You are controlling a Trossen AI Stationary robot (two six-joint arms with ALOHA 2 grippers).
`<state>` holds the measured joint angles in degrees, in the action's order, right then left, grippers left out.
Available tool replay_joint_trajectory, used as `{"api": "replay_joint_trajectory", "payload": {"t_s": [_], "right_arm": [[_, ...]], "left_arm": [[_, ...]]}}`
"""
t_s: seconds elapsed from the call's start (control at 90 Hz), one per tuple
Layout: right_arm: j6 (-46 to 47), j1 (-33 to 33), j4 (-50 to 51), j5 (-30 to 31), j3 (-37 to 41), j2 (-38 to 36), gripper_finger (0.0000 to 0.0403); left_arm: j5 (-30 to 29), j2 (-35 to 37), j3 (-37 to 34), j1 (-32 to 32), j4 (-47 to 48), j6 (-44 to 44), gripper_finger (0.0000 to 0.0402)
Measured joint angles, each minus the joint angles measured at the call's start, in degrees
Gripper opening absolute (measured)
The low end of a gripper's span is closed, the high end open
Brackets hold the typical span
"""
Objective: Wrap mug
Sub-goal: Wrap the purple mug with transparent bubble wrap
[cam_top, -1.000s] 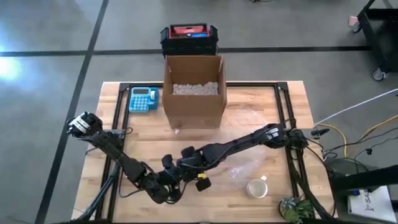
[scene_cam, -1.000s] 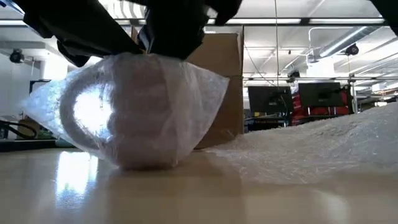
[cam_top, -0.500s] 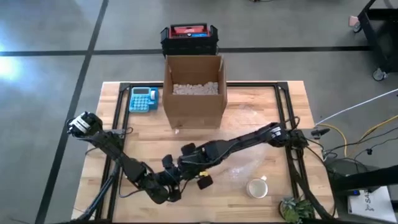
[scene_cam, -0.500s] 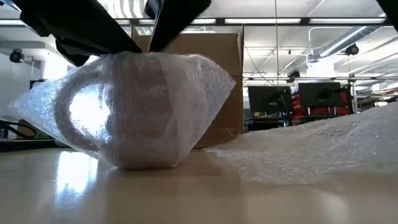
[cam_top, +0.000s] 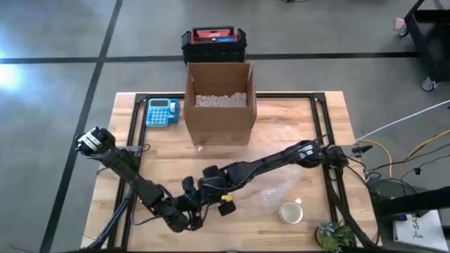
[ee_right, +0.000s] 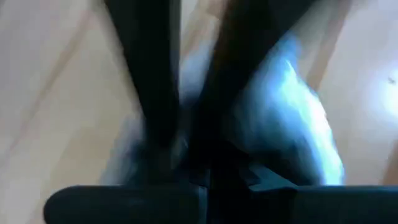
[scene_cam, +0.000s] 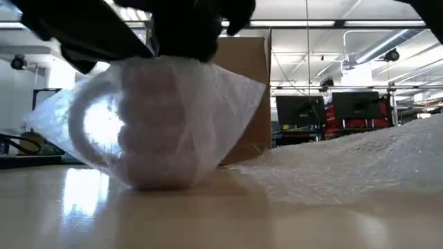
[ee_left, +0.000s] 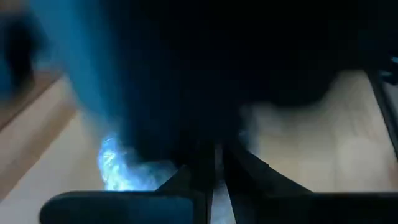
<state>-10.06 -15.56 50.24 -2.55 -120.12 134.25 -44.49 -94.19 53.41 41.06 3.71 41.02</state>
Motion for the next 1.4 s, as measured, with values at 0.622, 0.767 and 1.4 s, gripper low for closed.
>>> {"api": "replay_joint_trajectory", "payload": {"t_s": [0.622,0.767,1.4], "right_arm": [[-0.5,0.2,5.9,-0.5,-2.4,-6.8,0.0],[-0.4,0.3,5.6,-0.5,-1.7,-6.2,0.0],[-1.8,0.2,-1.4,-0.4,3.0,-5.9,0.0]], "left_arm": [[0.1,0.0,0.1,0.1,-0.2,-0.1,0.002],[0.1,0.0,0.1,0.1,-0.3,-0.1,0.002],[0.1,0.0,0.0,0.1,-0.7,-0.1,0.002]]}}
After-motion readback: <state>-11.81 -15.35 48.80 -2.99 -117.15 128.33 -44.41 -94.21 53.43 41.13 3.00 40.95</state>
